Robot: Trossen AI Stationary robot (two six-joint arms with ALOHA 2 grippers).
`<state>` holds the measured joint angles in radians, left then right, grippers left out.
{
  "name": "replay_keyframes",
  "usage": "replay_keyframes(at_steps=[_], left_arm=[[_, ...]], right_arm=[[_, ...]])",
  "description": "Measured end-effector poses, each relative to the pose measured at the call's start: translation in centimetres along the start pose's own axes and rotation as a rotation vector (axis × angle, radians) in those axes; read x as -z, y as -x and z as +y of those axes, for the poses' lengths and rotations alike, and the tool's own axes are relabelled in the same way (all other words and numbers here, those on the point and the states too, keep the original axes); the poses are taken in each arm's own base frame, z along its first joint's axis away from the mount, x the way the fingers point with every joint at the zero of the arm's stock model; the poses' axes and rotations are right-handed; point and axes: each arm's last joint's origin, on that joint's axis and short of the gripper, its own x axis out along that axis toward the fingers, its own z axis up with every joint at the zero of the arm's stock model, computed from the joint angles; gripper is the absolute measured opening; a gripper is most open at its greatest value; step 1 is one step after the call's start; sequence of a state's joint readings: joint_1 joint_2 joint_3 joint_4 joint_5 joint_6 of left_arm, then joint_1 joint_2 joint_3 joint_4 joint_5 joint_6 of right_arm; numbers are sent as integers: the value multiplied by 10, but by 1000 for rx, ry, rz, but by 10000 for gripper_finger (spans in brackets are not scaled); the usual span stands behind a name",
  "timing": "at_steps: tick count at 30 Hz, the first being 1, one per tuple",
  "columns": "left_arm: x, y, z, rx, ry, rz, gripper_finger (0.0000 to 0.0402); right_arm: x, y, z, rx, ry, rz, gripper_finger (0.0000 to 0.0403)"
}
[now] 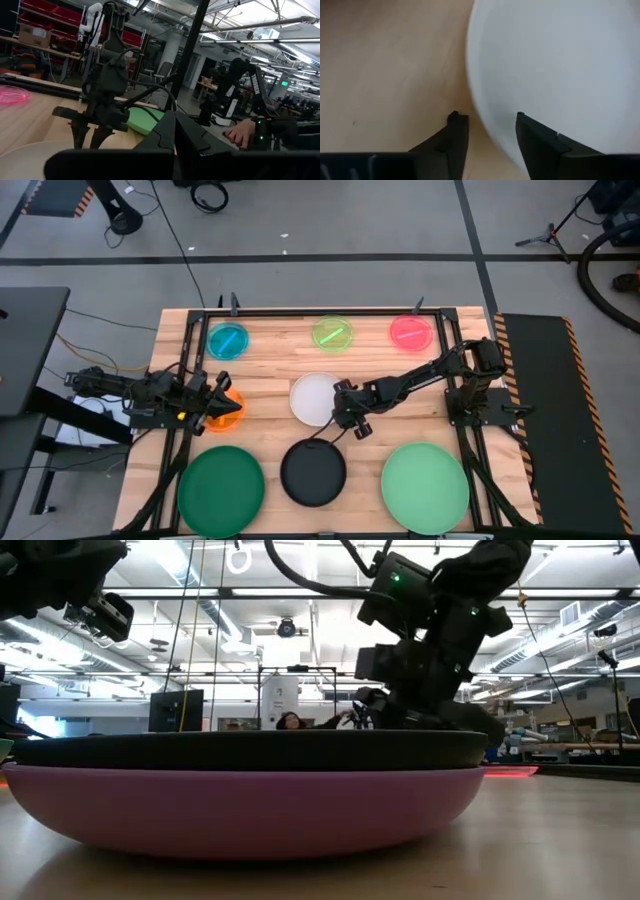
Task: Stack plastic plates
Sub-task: Stack the white plate on top of the black plate
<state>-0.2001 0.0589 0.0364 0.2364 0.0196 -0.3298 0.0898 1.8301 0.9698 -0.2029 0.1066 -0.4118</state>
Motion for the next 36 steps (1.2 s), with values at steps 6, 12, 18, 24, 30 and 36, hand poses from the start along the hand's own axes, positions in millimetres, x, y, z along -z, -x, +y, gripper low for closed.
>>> replay_keyframes(at_steps=[6,12,18,24,30,36], left_arm=[[-1,0,0,5,25,-15,9],[-1,0,0,5,24,-14,9],[-2,0,-1,5,0,-18,9],[-9,0,-3,31,-21,-96,9],[-10,0,-5,91,-59,-90,9],[-8,-1,-7,157,-56,-53,9]], right_arm=[[2,-1,-3,4,-6,-6,112],[-1,-1,-8,31,-25,-50,64],[-4,-1,-4,58,-13,-46,13],[-16,4,14,142,43,-34,28],[-62,27,44,155,133,-156,15],[-111,64,61,116,176,-313,21]])
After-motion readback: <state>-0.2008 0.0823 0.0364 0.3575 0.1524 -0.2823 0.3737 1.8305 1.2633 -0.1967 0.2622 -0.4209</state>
